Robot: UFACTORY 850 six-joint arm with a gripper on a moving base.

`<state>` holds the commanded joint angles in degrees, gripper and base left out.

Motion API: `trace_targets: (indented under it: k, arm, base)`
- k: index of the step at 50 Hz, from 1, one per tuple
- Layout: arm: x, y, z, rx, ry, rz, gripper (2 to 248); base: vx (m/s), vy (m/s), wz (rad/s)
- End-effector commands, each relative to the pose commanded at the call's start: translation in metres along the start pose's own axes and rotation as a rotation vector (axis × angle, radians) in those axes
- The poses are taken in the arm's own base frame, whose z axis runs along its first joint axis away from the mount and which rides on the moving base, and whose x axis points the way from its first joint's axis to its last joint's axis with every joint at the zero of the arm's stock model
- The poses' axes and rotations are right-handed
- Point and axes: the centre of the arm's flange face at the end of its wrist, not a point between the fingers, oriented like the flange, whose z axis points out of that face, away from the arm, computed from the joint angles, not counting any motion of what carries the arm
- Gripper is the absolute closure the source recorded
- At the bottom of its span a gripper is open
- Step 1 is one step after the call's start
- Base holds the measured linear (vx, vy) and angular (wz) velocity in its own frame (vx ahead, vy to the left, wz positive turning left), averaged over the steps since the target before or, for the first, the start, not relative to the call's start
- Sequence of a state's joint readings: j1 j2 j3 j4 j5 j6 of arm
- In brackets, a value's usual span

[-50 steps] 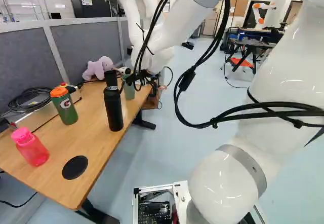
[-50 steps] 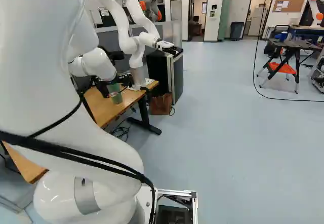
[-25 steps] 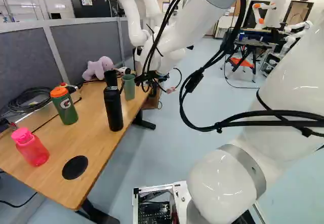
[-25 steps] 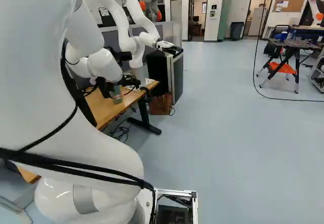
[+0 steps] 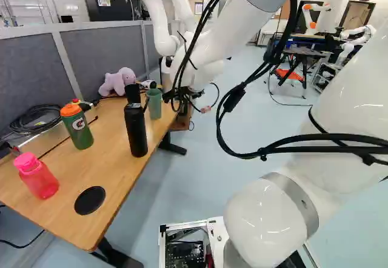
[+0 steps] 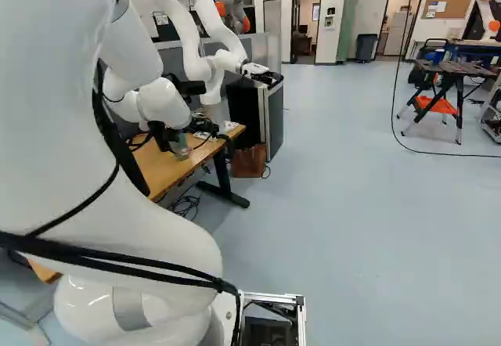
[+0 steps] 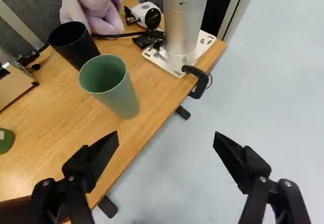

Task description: Place the green cup on the table

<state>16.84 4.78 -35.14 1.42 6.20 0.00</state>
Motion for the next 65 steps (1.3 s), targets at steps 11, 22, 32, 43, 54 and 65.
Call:
trace_targets:
  k: [11,22,32,43,54,65]
  arm:
    - [-0.009,0.007,-0.001,-0.012,0.024,0.01,3]
    - [-0.021,0.016,-0.003,-0.028,0.056,0.022,3]
    - [-0.035,0.025,-0.005,-0.047,0.092,0.035,3]
    - [-0.053,0.037,-0.009,-0.072,0.139,0.052,3]
    - [-0.075,0.049,-0.015,-0.102,0.194,0.07,3]
    - [-0.099,0.06,-0.022,-0.134,0.25,0.087,3]
  base:
    - [0.0,0.0,0.0]
    - [0.0,0.0,0.0]
    - [0.0,0.0,0.0]
    - [0.0,0.0,0.0]
    - [0.0,0.0,0.0]
    - [0.0,0.0,0.0]
